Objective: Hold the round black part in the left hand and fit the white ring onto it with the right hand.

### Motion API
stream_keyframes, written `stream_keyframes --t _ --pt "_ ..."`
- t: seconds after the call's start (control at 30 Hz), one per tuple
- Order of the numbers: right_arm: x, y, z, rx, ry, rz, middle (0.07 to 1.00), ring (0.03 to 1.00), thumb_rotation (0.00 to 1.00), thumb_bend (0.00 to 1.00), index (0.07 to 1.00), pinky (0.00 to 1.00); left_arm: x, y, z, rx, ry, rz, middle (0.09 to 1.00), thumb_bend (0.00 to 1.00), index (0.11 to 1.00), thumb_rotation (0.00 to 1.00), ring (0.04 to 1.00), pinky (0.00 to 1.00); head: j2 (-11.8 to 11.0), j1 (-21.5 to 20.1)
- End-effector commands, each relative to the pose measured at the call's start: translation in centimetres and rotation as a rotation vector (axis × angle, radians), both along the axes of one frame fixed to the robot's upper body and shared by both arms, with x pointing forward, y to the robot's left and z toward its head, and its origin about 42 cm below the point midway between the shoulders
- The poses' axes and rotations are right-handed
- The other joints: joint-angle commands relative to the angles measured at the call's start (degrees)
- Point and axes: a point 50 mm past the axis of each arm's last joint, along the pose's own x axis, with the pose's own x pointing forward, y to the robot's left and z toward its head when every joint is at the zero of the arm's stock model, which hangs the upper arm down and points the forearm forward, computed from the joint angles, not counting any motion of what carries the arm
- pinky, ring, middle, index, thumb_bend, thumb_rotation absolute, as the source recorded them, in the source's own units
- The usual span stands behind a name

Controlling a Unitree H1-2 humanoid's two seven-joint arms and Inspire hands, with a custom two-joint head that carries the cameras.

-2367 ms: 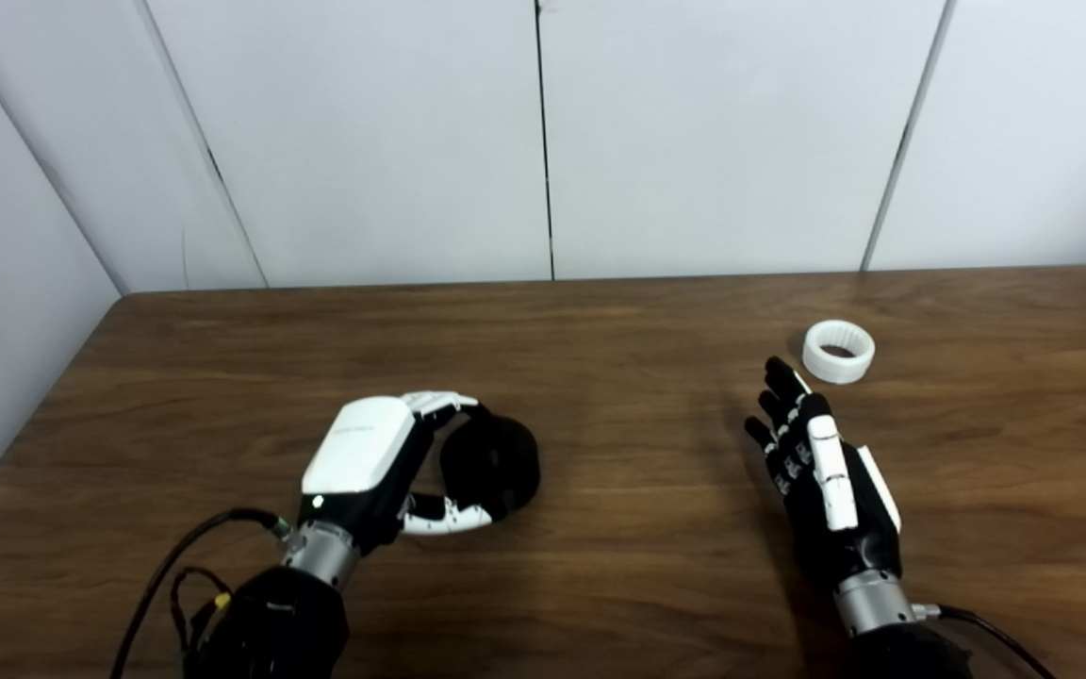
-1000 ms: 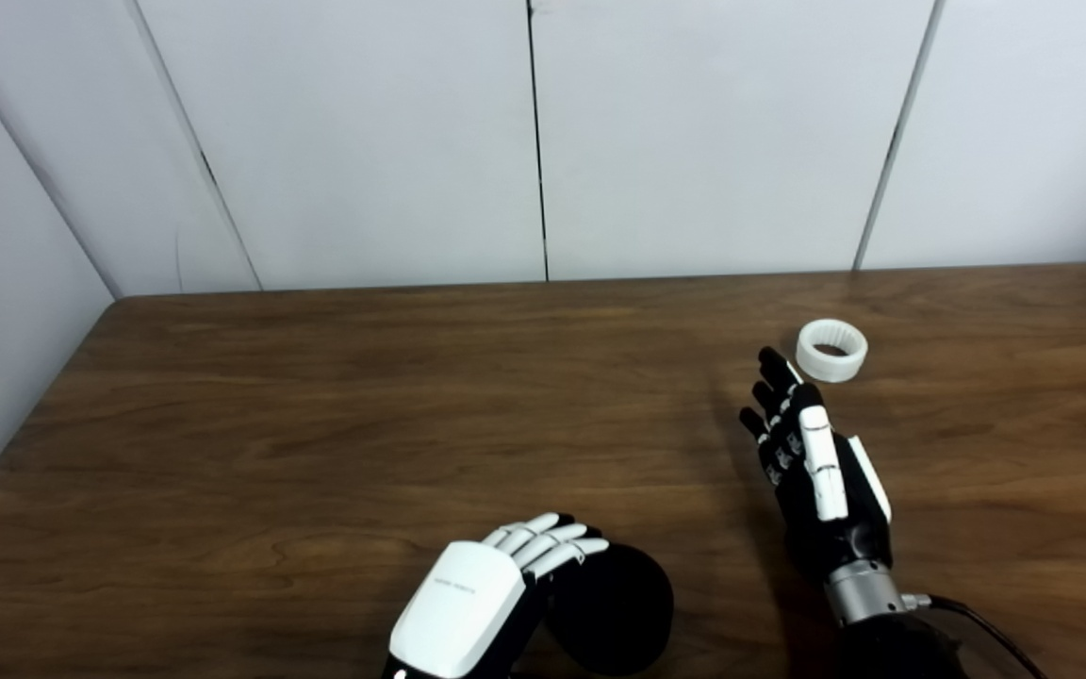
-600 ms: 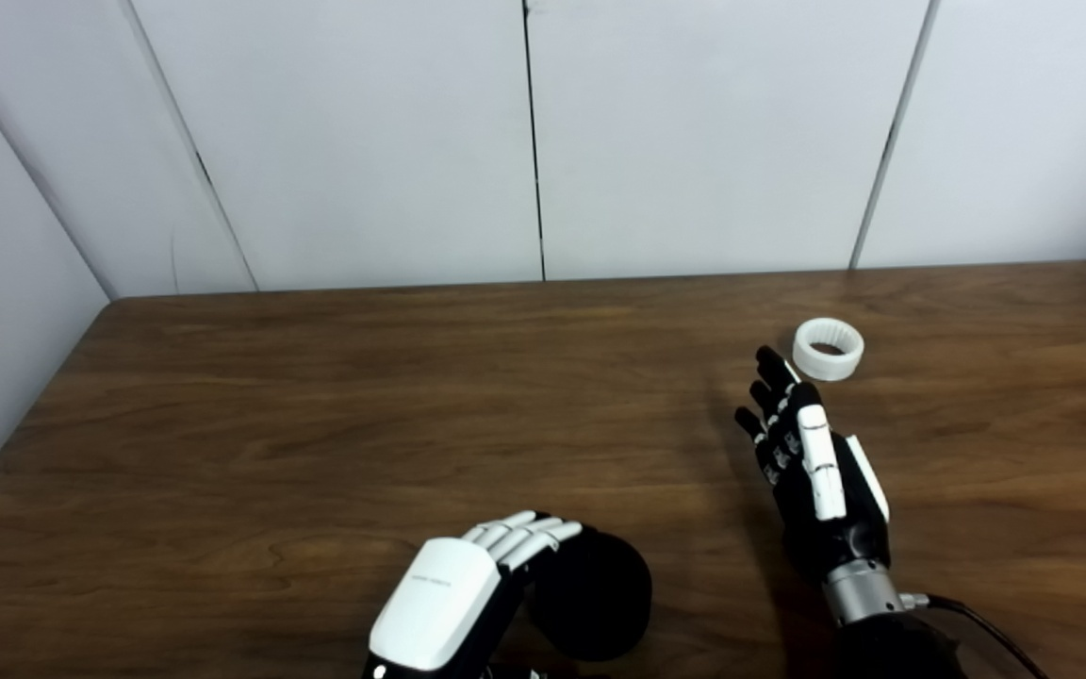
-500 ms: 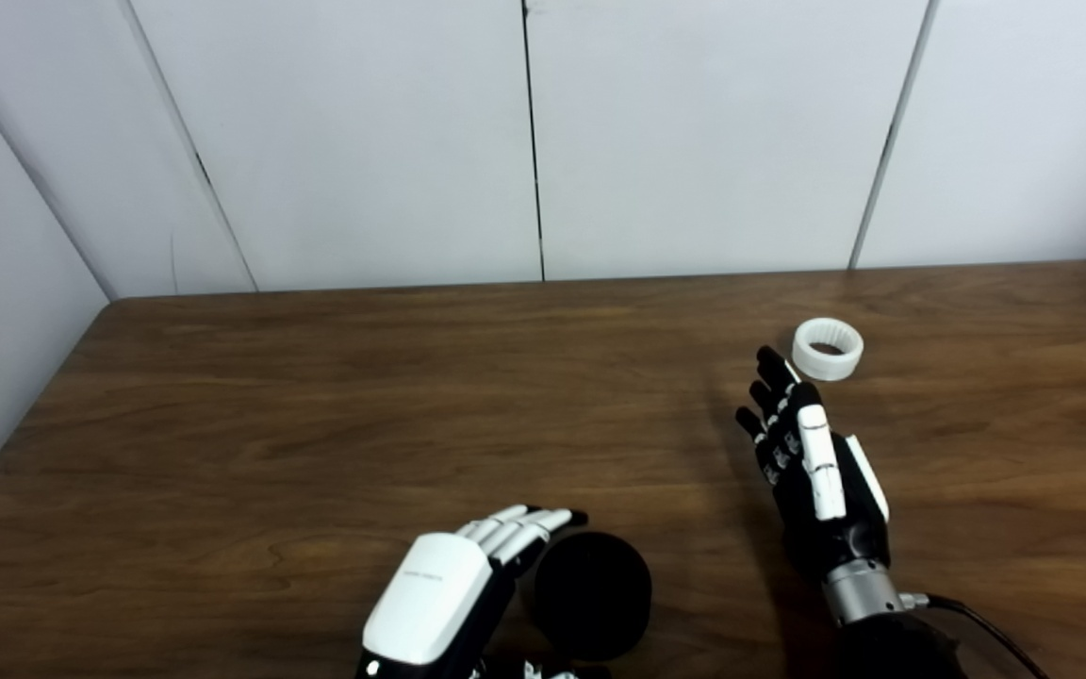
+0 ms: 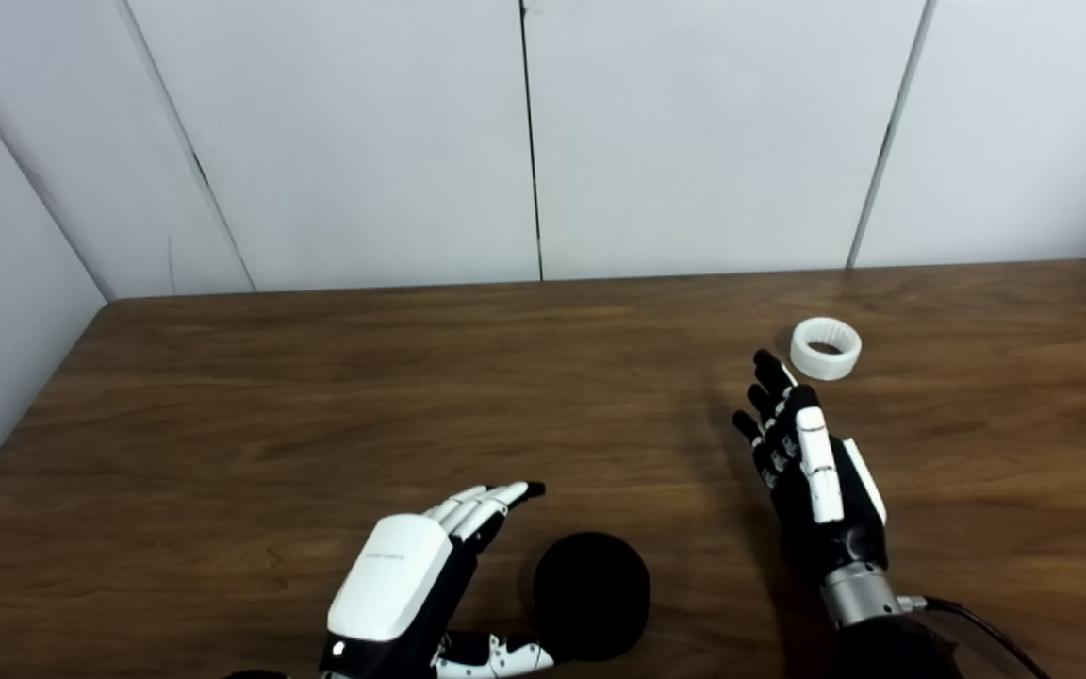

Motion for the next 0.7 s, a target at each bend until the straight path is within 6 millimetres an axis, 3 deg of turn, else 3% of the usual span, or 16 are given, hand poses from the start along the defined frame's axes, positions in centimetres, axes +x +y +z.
stream_keyframes --t 0.0,0.5,0.67 --pt "0.5 0.5 1.7 0.004 -0.071 0.012 0.988 1.0 0.9 0.52 0.934 0.96 0.7 0.1 0.7 0.0 -0.043 -0.003 0.859 0.91 0.866 0.49 0.867 0.75 0.15 -0.01" --pt "0.2 0.1 2.0 0.003 -0.07 0.004 0.984 1.0 0.92 0.49 0.932 0.96 2.0 -1.0 -2.0 -0.013 0.107 -0.036 0.853 0.95 0.831 0.56 0.873 0.78 0.78 -0.17" --pt "0.2 0.2 2.1 0.003 -0.071 0.004 0.982 1.0 0.91 0.5 0.932 0.95 2.1 -1.5 -2.2 -0.064 0.222 -0.048 0.871 0.96 0.833 0.56 0.892 0.84 0.91 -0.27"
